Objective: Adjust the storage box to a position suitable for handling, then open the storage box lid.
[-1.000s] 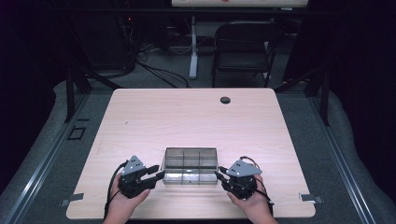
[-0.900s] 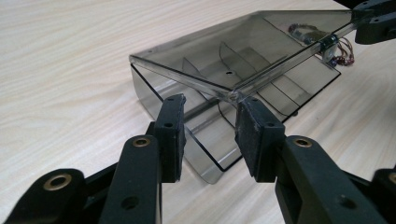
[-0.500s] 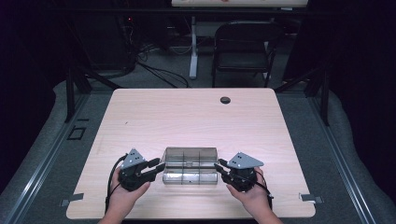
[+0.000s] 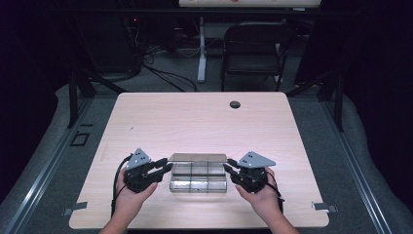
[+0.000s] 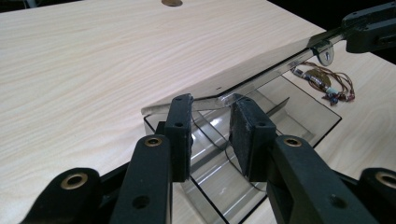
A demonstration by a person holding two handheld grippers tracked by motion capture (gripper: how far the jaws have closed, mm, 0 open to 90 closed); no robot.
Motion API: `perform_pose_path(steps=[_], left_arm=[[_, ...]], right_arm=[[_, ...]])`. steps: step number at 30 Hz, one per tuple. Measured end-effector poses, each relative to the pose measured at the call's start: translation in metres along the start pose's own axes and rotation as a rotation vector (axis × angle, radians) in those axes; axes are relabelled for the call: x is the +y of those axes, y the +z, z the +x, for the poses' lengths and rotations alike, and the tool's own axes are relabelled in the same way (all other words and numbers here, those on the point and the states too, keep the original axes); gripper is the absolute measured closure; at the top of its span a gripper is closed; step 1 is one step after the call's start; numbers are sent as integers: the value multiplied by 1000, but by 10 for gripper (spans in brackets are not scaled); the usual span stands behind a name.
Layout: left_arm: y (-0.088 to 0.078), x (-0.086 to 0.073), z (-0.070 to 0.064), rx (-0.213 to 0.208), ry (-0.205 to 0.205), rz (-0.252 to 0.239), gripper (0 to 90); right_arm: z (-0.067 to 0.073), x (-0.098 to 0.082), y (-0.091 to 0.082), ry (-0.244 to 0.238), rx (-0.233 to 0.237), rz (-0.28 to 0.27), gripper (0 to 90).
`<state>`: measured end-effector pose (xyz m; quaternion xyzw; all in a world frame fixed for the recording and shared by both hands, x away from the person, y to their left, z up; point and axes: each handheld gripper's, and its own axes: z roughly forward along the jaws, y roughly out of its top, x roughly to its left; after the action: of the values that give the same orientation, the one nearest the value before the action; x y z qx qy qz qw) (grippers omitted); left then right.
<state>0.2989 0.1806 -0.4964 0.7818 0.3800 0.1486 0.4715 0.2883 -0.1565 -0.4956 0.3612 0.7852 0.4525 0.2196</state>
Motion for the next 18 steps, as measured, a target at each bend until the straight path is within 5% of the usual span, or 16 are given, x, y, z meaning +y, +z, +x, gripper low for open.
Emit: perform_pose_path(steps=[18], left_arm=[[13, 18, 9, 24, 0, -25, 697]], right_arm=[[-17, 11, 19, 34, -16, -16, 738]])
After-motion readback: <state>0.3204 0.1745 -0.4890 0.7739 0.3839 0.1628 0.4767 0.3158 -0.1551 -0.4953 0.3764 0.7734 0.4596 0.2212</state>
